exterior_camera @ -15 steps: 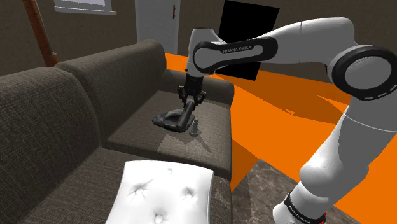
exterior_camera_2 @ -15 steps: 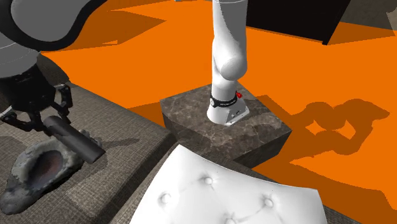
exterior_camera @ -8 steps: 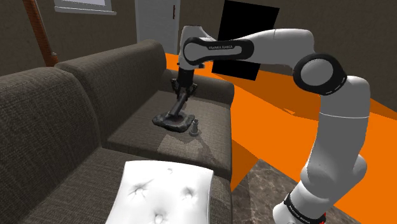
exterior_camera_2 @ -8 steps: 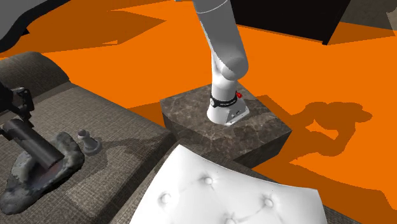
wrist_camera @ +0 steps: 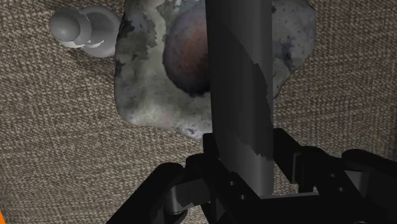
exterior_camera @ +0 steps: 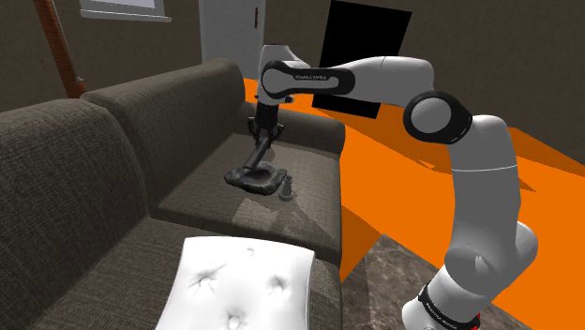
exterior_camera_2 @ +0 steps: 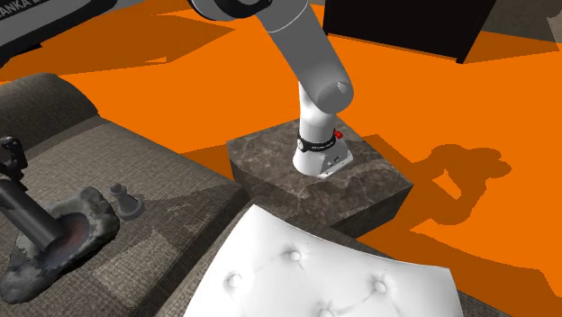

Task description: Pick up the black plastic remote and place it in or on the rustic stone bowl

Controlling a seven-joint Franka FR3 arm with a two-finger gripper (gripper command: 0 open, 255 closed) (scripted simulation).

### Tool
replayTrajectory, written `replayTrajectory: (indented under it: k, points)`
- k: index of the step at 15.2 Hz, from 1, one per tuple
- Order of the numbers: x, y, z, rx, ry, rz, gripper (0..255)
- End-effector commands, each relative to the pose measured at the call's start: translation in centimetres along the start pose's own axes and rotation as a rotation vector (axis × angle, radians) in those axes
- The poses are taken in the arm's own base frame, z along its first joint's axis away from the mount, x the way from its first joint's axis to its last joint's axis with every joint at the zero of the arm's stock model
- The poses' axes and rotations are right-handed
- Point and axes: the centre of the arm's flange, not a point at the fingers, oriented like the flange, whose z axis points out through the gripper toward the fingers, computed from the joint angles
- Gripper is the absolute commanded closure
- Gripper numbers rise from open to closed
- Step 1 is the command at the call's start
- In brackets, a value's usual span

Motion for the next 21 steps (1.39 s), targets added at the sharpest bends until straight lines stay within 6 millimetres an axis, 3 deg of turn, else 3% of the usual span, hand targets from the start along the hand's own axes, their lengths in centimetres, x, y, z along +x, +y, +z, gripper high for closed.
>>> replayTrajectory:
  k: [1,6,13,14,19,21]
  points:
    - [0.0,0.0,1.0,0.001,0.000,0.000,255]
    - [0.0,0.1,3.7,0.001,0.000,0.000,255]
    - [0.0,0.1,3.7,0.001,0.000,0.000,255]
    - [0.0,0.1,3.7,0.001,0.000,0.000,0]
    - [0.0,0.1,3.7,0.001,0.000,0.000,0]
    - [0.0,0.1,1.0,0.001,0.000,0.000,0]
